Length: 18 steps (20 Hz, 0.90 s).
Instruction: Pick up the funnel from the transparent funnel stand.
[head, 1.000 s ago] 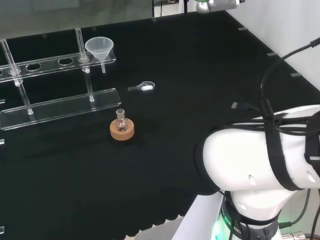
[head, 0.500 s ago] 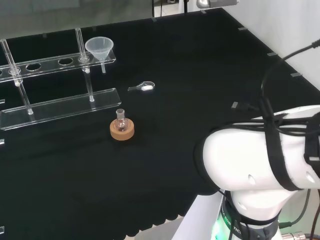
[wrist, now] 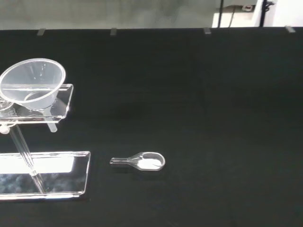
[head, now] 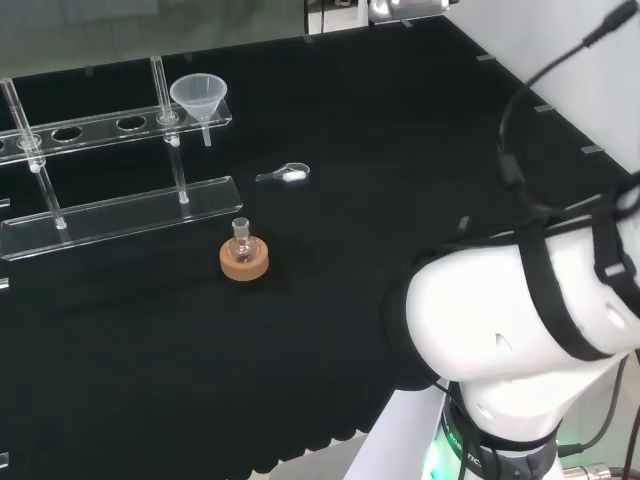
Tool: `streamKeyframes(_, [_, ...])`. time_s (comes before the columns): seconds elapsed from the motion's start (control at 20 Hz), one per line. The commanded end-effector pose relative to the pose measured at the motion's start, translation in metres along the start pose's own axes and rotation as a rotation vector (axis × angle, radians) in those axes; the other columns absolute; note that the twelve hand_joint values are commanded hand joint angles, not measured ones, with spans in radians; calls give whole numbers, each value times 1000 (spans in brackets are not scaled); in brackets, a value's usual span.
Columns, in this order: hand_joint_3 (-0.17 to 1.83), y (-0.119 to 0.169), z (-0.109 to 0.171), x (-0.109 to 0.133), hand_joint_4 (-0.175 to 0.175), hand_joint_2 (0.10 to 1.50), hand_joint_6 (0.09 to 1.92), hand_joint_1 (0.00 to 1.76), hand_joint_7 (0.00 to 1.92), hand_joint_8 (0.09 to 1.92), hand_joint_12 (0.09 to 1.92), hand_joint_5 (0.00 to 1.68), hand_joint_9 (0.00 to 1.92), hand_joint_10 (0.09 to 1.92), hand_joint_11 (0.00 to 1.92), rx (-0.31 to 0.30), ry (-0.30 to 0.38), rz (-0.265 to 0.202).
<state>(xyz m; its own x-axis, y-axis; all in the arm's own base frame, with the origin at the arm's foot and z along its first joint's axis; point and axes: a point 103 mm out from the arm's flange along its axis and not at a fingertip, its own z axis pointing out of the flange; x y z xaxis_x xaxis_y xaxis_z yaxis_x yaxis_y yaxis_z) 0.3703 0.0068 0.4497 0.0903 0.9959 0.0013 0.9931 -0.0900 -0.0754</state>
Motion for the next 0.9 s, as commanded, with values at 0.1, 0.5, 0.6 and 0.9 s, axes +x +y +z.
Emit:
streamKeyframes(0.1, [359, 90, 19, 32, 30, 1189, 87, 14, 46, 410, 1381, 225, 148, 660, 87, 9, 11, -122])
streamKeyframes(0.5, [324, 142, 45, 61, 22, 1147, 87, 112, 80, 482, 1394, 252, 181, 673, 90, 74, 32, -186])
streamKeyframes(0.6, [316, 147, 55, 69, 21, 1128, 87, 139, 77, 495, 1396, 254, 183, 674, 87, 92, 34, -193])
streamKeyframes(0.9, [277, 157, 79, 96, 11, 1021, 87, 256, 84, 533, 1404, 204, 216, 693, 97, 130, 10, -216])
